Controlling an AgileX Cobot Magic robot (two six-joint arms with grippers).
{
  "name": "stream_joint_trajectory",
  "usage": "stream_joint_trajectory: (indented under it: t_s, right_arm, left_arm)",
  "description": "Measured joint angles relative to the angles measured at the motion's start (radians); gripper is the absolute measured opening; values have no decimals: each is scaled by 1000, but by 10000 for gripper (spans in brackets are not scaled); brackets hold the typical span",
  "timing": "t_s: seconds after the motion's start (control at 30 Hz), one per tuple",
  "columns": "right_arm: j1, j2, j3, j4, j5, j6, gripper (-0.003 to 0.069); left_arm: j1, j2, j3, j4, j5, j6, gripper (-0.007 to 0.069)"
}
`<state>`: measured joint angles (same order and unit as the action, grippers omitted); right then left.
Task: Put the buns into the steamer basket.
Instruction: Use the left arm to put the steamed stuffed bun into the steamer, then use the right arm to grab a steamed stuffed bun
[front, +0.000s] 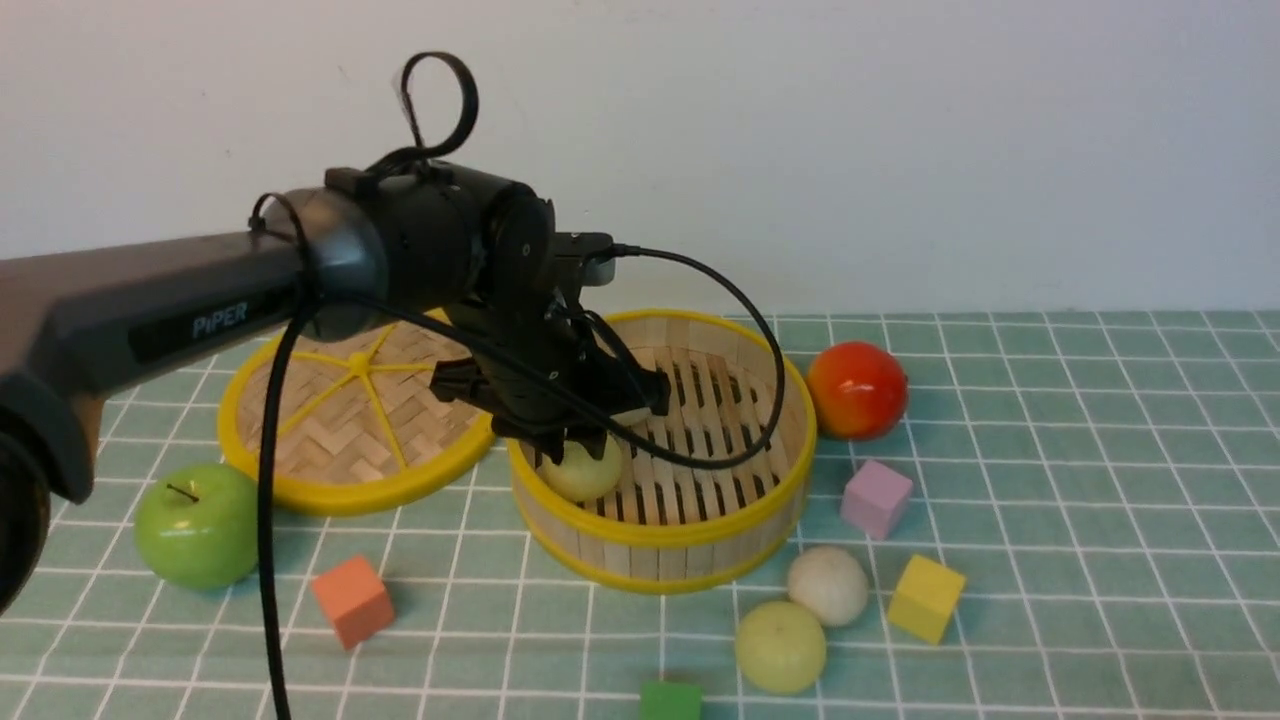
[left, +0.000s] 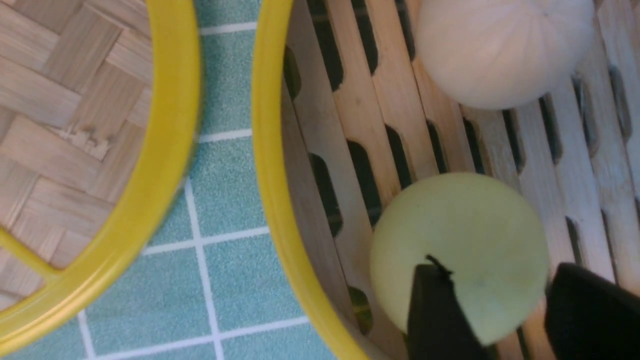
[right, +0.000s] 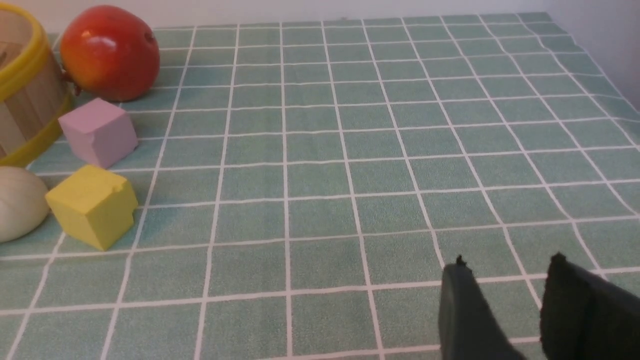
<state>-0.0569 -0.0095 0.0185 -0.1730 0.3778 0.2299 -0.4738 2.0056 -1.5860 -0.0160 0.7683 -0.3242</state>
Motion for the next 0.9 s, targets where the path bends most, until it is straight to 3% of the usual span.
stream_joint_trajectory:
  t_s: [0.13,0.43,0.57,0.9]
  right_arm:
    - [0,0,0,0,0,0,240]
    - [0,0,0,0,0,0,240]
    - [0,0,0,0,0,0,240]
    - [0,0,0,0,0,0,240]
  left_arm:
    - [0,-65,0,1,49,0,405]
    - [0,-367,1,56,155,0,400]
    - [0,-566,65,60,157,-1,327]
    - [0,-962,430,99,64,-70,58]
